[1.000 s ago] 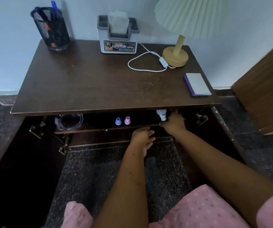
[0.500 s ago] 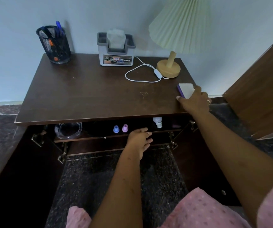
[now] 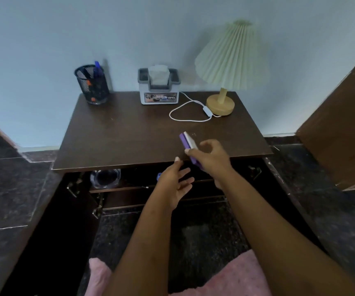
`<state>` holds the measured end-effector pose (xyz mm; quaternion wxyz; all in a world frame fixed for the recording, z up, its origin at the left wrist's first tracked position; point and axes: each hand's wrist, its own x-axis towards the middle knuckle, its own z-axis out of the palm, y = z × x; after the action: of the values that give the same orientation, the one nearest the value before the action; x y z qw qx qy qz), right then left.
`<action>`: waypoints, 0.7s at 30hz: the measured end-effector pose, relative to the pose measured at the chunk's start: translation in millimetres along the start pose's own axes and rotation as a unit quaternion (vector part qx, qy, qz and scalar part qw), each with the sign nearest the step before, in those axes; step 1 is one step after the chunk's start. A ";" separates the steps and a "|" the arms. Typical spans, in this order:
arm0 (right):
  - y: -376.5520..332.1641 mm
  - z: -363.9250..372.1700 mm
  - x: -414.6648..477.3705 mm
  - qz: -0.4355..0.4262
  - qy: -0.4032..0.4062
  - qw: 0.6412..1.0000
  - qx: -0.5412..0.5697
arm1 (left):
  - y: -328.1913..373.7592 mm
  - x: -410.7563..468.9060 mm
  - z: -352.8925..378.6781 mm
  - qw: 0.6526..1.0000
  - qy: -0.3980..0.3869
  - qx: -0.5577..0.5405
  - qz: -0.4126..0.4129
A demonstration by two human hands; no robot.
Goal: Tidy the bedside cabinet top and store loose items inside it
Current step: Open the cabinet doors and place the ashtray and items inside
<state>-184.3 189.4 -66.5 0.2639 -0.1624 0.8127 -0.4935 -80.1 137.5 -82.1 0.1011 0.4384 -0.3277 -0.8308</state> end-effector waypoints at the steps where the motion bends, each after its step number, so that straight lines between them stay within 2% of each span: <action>1: -1.1 4.6 -13.5 -0.012 -0.022 1.000 0.004 | 1.5 -7.0 -2.2 1.000 -0.008 -0.005 0.010; 5: -3.5 11.3 -57.8 -0.089 -0.077 0.992 -0.055 | 2.6 -31.1 -9.9 0.995 -0.048 -0.077 0.032; 7: -1.9 10.8 -69.9 -0.118 -0.114 0.980 -0.111 | 2.1 -39.0 -11.6 0.998 -0.025 -0.044 0.043; 9: 0.3 6.4 -73.4 -0.098 -0.176 0.975 -0.098 | -0.2 -42.3 -14.2 0.998 0.013 0.018 0.064; 12: 2.2 -4.1 -69.8 -0.010 -0.267 0.963 -0.017 | -0.9 -45.3 -18.5 0.996 0.032 0.042 0.066; 17: 8.0 -17.2 -49.5 0.075 -0.223 0.966 0.106 | 5.9 -40.2 -15.2 0.997 -0.010 0.054 0.052; 19: 9.9 -19.4 -42.8 0.079 -0.216 0.964 0.130 | 7.4 -36.2 -14.5 0.989 -0.032 0.140 0.044; 21: 13.0 -21.3 -35.3 0.063 -0.199 0.968 0.138 | 8.9 -33.8 -14.3 0.965 -0.056 0.252 0.038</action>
<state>-168.3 229.2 -60.6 0.4707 -0.1673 0.6765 -0.5412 -49.8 139.5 -59.8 -0.0001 0.3899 -0.5481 -0.7400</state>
